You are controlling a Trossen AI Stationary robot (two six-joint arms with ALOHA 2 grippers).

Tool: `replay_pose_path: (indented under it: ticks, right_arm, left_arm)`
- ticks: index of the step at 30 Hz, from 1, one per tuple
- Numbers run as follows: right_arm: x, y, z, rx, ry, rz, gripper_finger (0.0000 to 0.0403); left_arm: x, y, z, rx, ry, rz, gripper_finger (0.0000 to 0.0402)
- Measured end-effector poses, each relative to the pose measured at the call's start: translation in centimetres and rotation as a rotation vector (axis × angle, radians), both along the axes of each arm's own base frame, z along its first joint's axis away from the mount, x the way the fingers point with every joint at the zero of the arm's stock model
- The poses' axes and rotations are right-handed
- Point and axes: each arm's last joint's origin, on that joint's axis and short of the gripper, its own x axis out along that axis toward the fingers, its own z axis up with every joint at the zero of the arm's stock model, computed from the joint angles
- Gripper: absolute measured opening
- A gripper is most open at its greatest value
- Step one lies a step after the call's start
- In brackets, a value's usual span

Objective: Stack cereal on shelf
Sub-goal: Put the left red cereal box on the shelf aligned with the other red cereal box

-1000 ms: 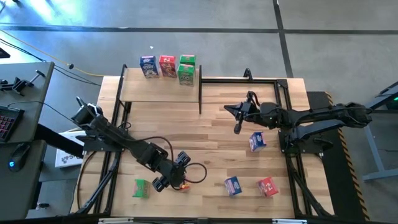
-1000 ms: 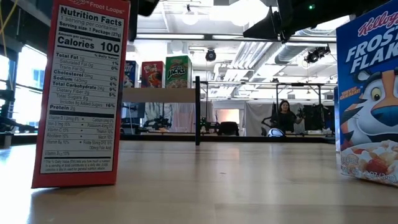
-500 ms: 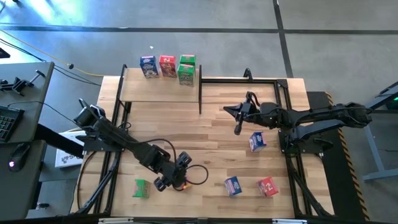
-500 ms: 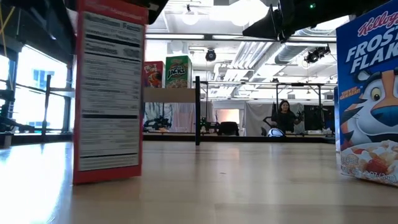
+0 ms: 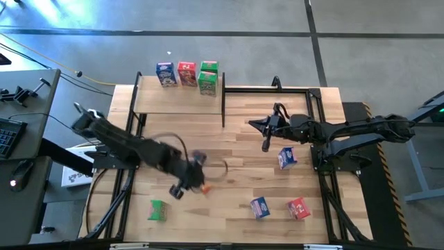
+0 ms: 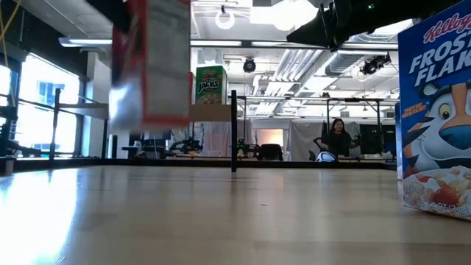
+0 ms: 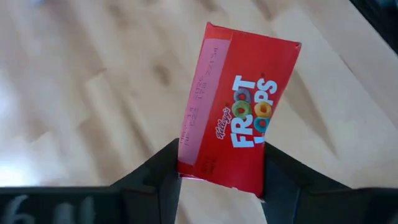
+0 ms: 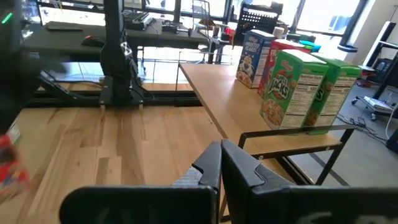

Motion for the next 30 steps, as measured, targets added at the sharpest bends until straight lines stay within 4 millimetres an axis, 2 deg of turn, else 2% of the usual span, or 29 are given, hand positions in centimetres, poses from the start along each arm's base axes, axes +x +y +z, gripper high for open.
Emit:
replay_pose_path:
  ticks: [4,8,12,16,19,24,30]
  right_arm:
    - [0.0,0.0,-0.1,0.000,0.012,0.000,0.0000]
    - [0.0,0.0,-0.2,0.000,0.025,0.000,0.0000]
    - [-0.1,-0.2,-0.4,-0.002,0.041,-0.007,0.0000]
    - [-0.1,-0.4,-0.5,0.019,0.053,-0.019,0.0000]
    - [-0.1,-0.4,-0.7,0.004,0.081,-0.015,0.0000]
    - [-0.2,-0.3,-1.0,-0.018,0.118,0.016,0.0000]
    - [-0.2,0.0,-1.1,-0.015,0.123,0.035,0.0000]
  left_arm:
    - [-2.2,4.6,3.7,-0.042,-0.064,0.148,0.0150]
    - [-5.2,10.5,6.6,-0.027,-0.130,0.334,0.0149]
    - [-8.1,15.8,8.2,0.035,-0.182,0.507,0.0149]
    - [-10.0,19.9,9.0,0.119,-0.194,0.658,0.0149]
    - [-10.5,22.4,10.1,0.175,-0.215,0.722,0.0149]
    - [-10.0,26.3,10.9,0.183,-0.168,0.780,0.0149]
    - [-9.1,28.9,10.4,0.171,-0.057,0.780,0.0149]
